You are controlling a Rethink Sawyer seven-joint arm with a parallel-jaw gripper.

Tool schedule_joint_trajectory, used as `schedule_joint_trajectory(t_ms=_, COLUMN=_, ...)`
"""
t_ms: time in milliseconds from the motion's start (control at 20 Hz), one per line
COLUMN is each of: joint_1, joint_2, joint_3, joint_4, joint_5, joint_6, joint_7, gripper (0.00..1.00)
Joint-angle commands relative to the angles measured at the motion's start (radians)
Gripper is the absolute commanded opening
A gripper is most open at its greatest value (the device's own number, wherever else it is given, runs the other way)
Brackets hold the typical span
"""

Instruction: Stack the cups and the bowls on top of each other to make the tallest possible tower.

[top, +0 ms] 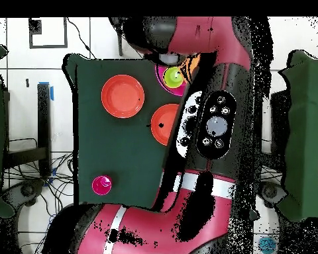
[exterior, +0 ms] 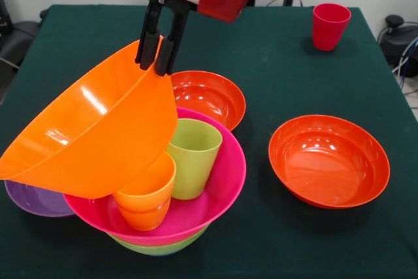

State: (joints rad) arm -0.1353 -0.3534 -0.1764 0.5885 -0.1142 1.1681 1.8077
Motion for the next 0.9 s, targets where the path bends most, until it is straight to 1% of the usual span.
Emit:
schedule_joint_trajectory(t_ms=50, joint_1=0.035, joint_2=0.046, joint_3=0.035, joint_4=0.092, joint_5=0.000, joint_6=-0.047, joint_7=0.197, gripper=0.00)
schedule_joint_trajectory(t_ms=350, joint_1=0.049, joint_2=0.061, joint_3=0.021, joint_4=0.071, joint_5=0.005, joint_6=-0.037, joint_7=0.219, gripper=0.00)
schedule_joint_trajectory(t_ms=450, joint_1=0.051, joint_2=0.074, joint_3=0.016, joint_4=0.043, joint_5=0.007, joint_6=-0.017, joint_7=0.222, gripper=0.00)
schedule_joint_trajectory(t_ms=900, joint_1=0.074, joint_2=0.066, joint_3=-0.003, joint_4=0.056, joint_5=0.015, joint_6=-0.012, joint_7=0.253, gripper=0.00)
